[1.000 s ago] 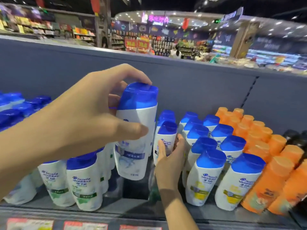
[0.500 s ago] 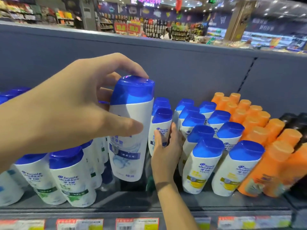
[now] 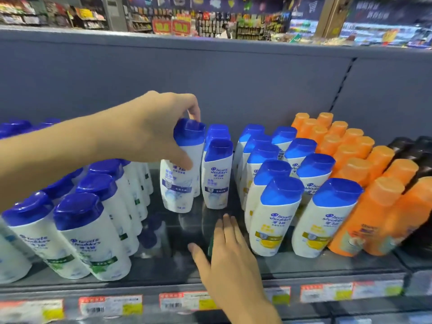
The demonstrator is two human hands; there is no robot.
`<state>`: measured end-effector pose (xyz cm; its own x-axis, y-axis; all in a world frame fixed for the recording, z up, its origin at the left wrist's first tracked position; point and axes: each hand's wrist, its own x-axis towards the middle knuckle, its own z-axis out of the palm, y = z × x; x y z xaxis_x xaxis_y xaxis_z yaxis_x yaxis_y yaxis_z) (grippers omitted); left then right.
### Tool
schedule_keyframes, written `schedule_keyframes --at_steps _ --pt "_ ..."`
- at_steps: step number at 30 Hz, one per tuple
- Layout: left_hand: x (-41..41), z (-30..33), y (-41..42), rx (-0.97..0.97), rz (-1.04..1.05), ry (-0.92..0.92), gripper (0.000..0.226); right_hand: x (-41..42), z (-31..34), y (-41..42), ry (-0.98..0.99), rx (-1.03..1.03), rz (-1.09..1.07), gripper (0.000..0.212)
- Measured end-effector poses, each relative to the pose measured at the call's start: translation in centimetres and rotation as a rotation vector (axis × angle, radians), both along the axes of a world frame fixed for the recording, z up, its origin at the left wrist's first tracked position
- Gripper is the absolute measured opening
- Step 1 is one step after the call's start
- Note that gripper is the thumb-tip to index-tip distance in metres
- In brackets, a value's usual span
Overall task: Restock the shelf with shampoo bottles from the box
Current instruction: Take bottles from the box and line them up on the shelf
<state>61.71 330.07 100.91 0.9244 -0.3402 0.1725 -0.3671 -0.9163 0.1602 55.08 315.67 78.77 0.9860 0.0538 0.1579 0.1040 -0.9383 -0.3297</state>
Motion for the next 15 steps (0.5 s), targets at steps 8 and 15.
schedule_keyframes --at_steps 8,15 --pt "3.3 -4.1 0.2 0.097 0.104 0.137 0.046 -0.6 0.1 -0.7 0.059 0.002 0.075 0.098" --pt "3.7 -5.4 -0.1 0.06 0.024 -0.038 0.044 -0.7 0.4 -0.7 0.07 0.054 0.13 0.098"
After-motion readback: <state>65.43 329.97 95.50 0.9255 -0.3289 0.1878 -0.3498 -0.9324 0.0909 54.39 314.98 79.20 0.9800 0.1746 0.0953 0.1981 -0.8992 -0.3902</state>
